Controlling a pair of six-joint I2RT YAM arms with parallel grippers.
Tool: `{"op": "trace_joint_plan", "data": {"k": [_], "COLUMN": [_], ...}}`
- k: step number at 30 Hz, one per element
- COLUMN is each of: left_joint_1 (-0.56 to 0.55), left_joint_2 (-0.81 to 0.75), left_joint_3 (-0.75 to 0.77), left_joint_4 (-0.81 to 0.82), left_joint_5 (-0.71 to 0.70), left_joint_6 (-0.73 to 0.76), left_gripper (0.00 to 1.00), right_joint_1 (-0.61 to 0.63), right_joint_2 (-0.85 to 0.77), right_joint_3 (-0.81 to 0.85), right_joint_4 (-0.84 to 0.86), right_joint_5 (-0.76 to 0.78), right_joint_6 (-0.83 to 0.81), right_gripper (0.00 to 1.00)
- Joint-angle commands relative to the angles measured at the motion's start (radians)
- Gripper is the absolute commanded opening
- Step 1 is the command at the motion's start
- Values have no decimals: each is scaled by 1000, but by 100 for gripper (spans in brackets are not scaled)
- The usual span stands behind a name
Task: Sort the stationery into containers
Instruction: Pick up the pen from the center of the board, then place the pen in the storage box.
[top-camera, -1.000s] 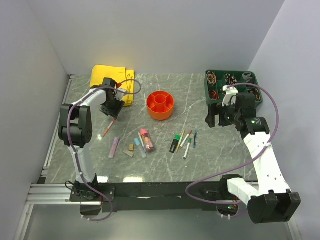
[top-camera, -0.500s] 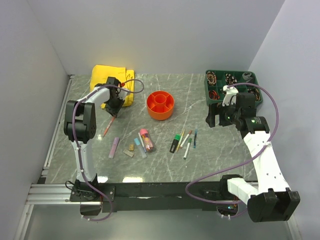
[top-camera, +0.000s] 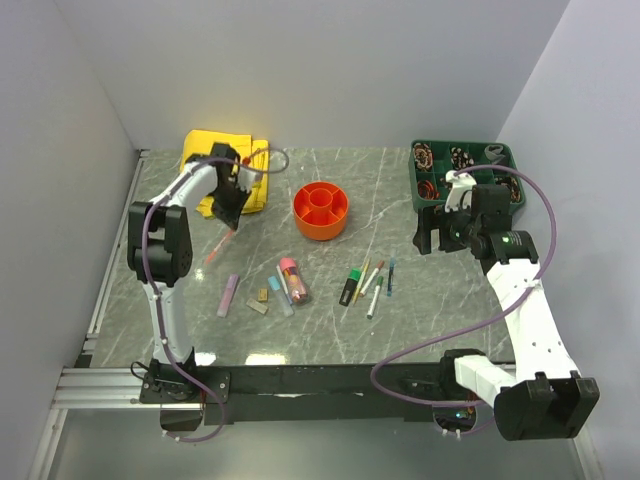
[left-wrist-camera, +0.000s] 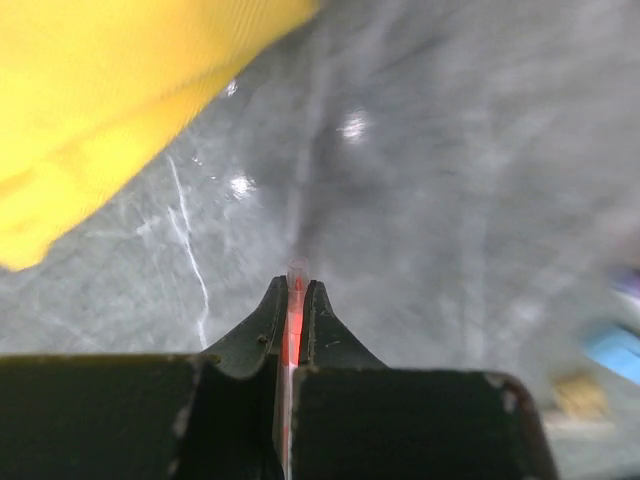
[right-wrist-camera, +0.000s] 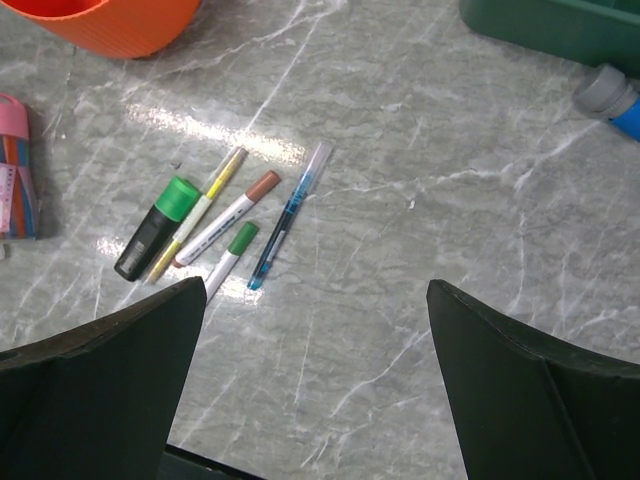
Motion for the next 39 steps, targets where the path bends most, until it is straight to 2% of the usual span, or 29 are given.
{"op": "trace_joint_plan", "data": {"k": [1, 4, 5, 7, 8, 9, 11, 12, 15, 19, 22, 29, 39], "left_joint_1": [-22, -33, -33, -33, -33, -34, -47, -66, -88, -105, -131, -157, -174], "left_joint_2": [-123, -192, -225, -355, -404, -492, -550, -553, -466, -378, -320, -231, -233], "left_joint_3": [282, 311, 275, 64, -28, -222, -391, -481, -474, -464, -425, -382, -427], "left_joint_4": [-143, -72, 71, 296, 558, 740, 1058, 1304, 1502, 1692, 1726, 1751, 1728], "left_joint_5": [200, 351, 437, 509, 555, 623, 622, 593, 539, 432, 413, 395, 382], "left_joint_6": [-37, -34, -38, -92, -115, -182, -263, -324, -429, -521, -529, -537, -520], "left_gripper": [1, 1, 1, 1, 1, 1, 1, 1, 1, 1, 1, 1, 1], "right_joint_1": [-7, -8, -8, -8, -7, -8, -8, -8, -5, -7, -7, -8, -8], "right_joint_2": [8, 5, 5, 5, 3, 5, 3, 3, -7, -38, -72, -115, -188], "right_joint_3": [69, 73, 69, 70, 75, 78, 84, 87, 89, 66, 46, 55, -31], "right_joint_4": [-3, 17, 35, 46, 50, 50, 46, 43, 23, 11, 29, -15, -42], "right_joint_5": [30, 34, 42, 50, 59, 62, 79, 83, 97, 119, 148, 188, 177], "right_joint_6": [-18, -6, 5, 9, 13, 11, 9, 9, 14, 34, 31, 6, 19], "right_gripper": [100, 100, 100, 100, 100, 100, 100, 100, 100, 100, 100, 100, 100]}}
